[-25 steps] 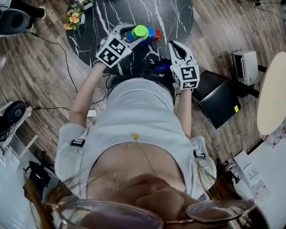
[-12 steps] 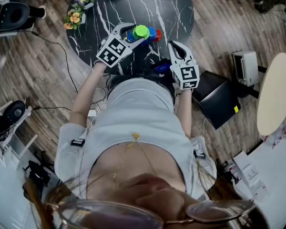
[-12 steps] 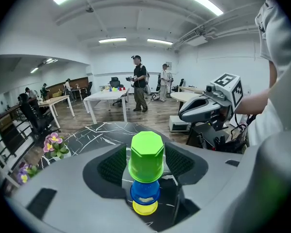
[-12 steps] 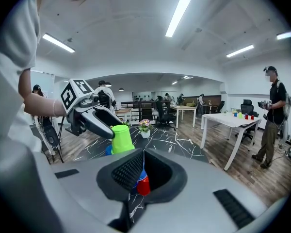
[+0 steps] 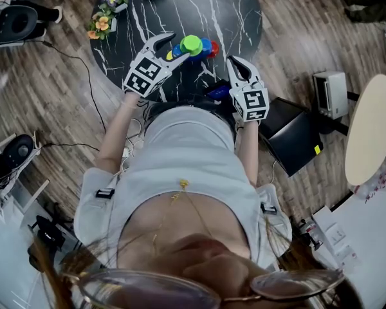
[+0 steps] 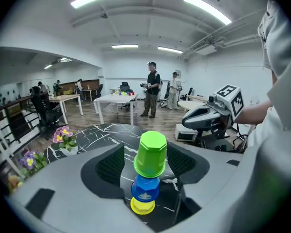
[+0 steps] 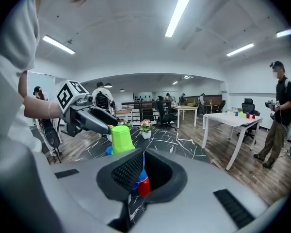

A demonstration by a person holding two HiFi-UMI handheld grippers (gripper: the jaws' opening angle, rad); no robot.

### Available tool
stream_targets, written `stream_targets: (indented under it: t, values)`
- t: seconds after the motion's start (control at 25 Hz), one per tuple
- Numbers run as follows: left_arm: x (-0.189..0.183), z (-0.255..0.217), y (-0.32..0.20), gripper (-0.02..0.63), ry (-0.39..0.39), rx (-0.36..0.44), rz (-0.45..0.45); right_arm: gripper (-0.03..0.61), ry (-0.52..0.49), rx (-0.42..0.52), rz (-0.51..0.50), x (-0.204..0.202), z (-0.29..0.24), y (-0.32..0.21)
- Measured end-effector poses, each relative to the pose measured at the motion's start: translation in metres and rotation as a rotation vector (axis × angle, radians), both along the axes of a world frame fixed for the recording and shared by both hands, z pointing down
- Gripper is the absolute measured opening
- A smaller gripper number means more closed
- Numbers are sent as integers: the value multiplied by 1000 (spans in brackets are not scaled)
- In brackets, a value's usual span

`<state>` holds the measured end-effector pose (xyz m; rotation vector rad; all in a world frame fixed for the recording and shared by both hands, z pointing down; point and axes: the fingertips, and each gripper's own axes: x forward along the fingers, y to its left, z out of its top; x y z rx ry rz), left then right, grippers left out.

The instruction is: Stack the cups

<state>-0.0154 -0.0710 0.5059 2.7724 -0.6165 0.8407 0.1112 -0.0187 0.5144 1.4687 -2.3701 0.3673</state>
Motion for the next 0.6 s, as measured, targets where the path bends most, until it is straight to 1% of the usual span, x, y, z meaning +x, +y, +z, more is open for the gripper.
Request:
stream_targets:
  t: [0.12,0.2,0.4,0.44,0.6]
  values:
    - [-11,-9,-3,276,78,29,-79,21,-5,6,-14,-2,-2,-2]
    - [-16,-10,0,275,108,37,-100,21,-6,12,-25,-4,-4,-4]
    - [-27,1,13,270,82,51,-138,21,-5,11,-64,-12,-2,-9]
    - [-29,3,15,257,83,51,-151,21,-4,10,-76,-15,-2,-10]
    - [-37,6,21,176,67,72,-194,21,-3,14,-114,-24,-2,-12]
